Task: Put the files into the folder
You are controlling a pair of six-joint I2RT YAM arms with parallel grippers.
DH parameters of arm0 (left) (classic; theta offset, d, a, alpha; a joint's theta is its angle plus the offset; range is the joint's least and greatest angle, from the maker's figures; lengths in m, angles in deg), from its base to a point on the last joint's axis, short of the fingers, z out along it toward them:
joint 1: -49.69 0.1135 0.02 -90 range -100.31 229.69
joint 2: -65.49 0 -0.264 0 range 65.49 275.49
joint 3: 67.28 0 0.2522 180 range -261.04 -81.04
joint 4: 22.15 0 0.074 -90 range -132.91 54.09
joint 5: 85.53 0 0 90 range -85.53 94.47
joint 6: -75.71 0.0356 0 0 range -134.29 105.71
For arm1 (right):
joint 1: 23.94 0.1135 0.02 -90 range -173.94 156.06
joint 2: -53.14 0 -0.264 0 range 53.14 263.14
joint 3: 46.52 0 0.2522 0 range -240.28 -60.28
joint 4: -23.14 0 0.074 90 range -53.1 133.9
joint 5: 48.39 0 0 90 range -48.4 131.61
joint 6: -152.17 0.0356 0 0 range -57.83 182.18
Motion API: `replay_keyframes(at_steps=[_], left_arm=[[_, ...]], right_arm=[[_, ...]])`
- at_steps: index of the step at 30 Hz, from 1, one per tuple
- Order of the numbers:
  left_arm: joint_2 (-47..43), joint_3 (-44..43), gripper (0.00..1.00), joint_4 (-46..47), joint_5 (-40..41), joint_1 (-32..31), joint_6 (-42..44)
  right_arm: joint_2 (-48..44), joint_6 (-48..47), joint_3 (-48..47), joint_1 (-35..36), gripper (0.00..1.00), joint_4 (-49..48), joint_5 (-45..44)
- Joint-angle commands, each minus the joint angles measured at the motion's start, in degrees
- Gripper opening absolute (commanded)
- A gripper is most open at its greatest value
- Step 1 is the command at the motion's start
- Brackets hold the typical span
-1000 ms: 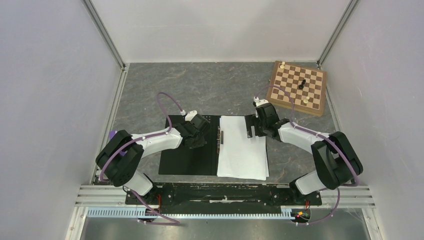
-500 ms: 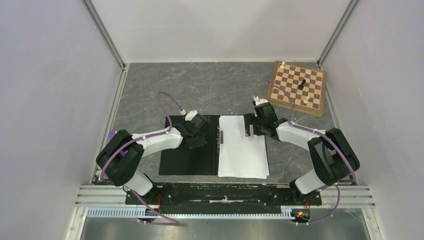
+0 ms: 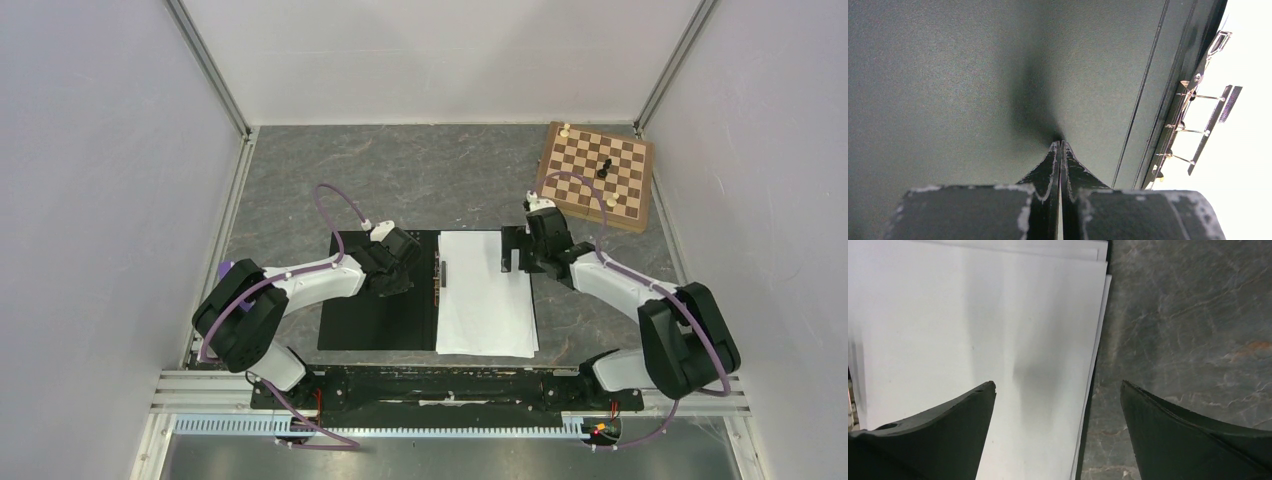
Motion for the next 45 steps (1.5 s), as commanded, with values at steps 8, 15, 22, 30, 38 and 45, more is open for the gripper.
replay_keyframes(at_steps=[8,15,22,30,38,45], left_arm=[[1.5,-1.1,0.02,-1.3,0.5,0.3,0.4],[1.9,-1.3,0.02,-1.2,0.3,0.3,0.3],[0.6,-1.7,0.02,-2.0,0.0,0.3,0.5],[-8.3,1.3,0.02,-5.6,1.5,1.6,0.6],[-14.2,7.6,0.02,-6.7,1.6,2.2,-1.0],[-14.5,9.8,0.02,-5.6,1.0,2.6,-1.9]], right_arm=[[-15.4,8.9,12.5,5.1,0.98,5.4,1.5],[-17.8,12.0,12.7,10.4,0.98,6.3,1.4],[-12.2,12.5,3.5,17.6,0.93,7.5,-6.0],[-0.4,13.3,-8.7,27.3,0.68,7.7,-11.8],[9.7,12.5,-16.5,30.2,0.48,7.3,-13.0],[13.1,12.8,-18.7,31.0,0.48,5.5,-12.3]])
